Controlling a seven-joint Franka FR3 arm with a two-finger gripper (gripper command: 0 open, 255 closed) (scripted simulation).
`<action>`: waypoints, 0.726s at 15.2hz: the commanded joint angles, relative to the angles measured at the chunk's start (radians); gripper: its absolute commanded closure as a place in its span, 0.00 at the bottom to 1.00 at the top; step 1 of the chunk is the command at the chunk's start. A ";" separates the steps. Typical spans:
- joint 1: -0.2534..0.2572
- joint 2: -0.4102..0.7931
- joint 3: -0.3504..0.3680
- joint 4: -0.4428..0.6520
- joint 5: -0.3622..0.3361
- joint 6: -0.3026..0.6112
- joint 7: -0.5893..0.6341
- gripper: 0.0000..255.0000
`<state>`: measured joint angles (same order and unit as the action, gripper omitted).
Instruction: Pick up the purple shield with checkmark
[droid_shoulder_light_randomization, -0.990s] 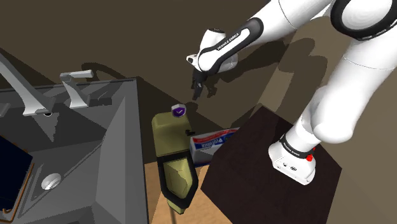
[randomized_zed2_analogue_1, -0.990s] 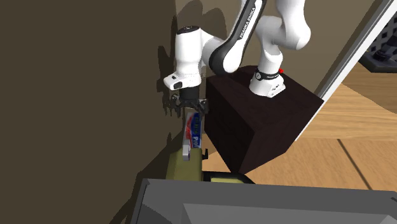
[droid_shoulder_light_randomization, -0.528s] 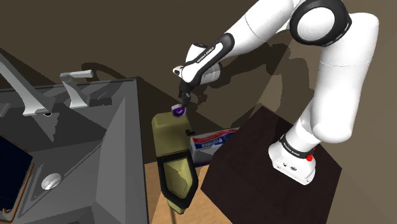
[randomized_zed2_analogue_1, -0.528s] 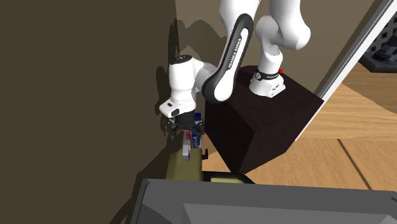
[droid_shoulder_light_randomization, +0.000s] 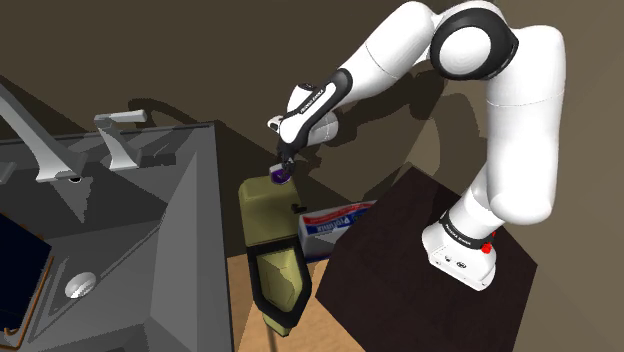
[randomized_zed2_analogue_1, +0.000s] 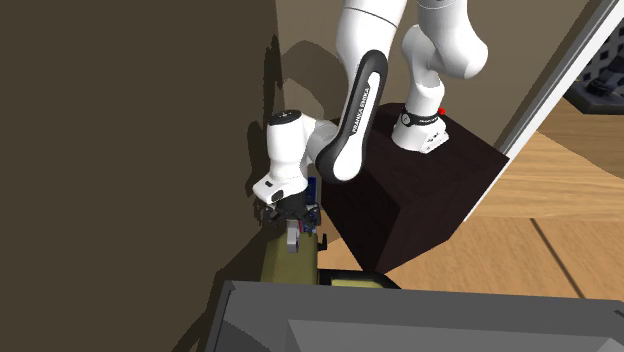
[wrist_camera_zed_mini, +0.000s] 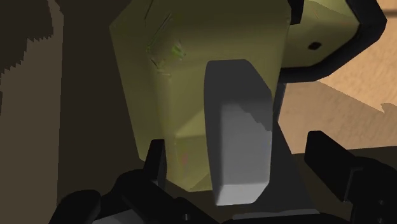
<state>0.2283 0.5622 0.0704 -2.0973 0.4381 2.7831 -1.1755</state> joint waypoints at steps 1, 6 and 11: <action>-0.006 0.020 0.005 0.008 0.005 0.013 -0.010 0.00; -0.005 0.020 0.005 0.008 0.004 0.012 -0.009 1.00; -0.005 0.020 0.005 0.008 0.004 0.012 -0.008 1.00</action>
<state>0.2233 0.5812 0.0755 -2.0897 0.4424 2.7949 -1.1838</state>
